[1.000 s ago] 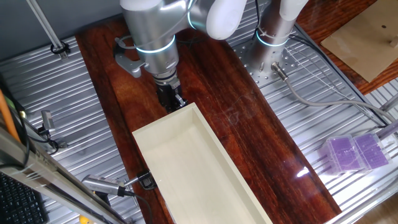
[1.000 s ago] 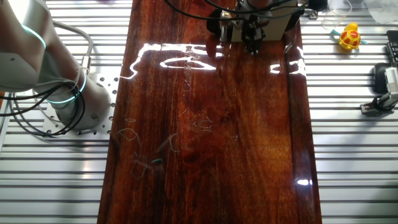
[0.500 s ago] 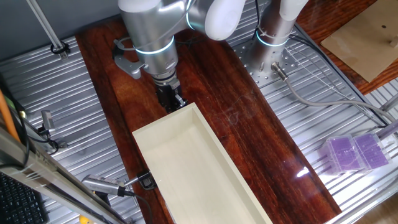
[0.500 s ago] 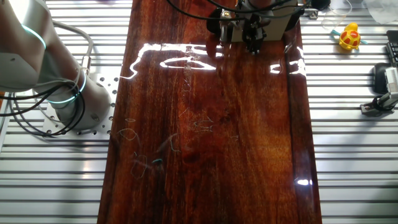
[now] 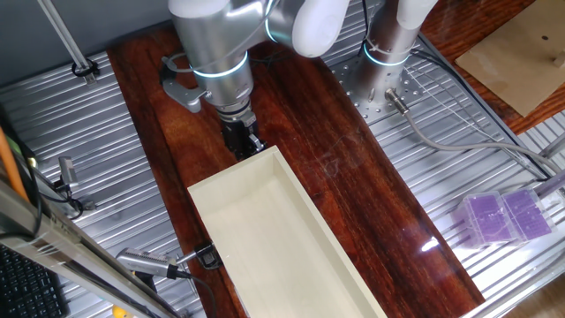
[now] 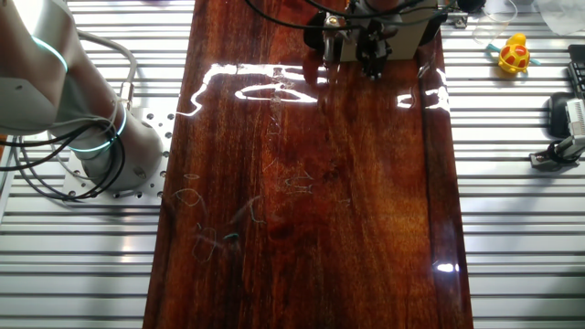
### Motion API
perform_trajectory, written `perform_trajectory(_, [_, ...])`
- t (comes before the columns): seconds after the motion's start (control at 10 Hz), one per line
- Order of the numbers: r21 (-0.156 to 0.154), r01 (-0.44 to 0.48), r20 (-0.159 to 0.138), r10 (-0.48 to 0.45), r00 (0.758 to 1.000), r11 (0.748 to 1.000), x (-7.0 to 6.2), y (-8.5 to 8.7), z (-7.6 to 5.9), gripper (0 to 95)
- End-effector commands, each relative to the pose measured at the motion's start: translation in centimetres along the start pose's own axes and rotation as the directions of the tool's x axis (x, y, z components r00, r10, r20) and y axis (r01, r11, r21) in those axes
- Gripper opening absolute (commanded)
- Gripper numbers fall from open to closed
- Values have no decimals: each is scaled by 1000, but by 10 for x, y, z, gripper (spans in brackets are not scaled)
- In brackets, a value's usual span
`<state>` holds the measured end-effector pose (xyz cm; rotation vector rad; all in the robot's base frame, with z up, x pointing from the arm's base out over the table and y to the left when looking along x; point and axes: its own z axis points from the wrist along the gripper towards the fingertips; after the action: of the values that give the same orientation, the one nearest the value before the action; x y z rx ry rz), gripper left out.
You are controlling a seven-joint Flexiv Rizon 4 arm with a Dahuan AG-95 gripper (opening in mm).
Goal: Turn off the water tap
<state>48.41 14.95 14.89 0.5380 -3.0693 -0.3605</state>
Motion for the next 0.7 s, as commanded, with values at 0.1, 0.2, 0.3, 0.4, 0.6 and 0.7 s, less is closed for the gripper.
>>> perform_trajectory(0.1, [10,8,-1,-8,1000,1000,-3,1,-2,760])
perform_trajectory(0.2, [18,18,-1,-18,1000,1000,-3,1,-2,760])
perform_trajectory(0.3, [20,26,2,-26,1000,999,-4,1,-2,760])
perform_trajectory(0.4, [22,30,0,-30,1000,999,-5,1,-2,760])
perform_trajectory(0.6, [39,47,-9,-47,999,998,-4,0,-3,760])
perform_trajectory(0.7, [43,54,-11,-54,998,998,-2,-1,-3,760])
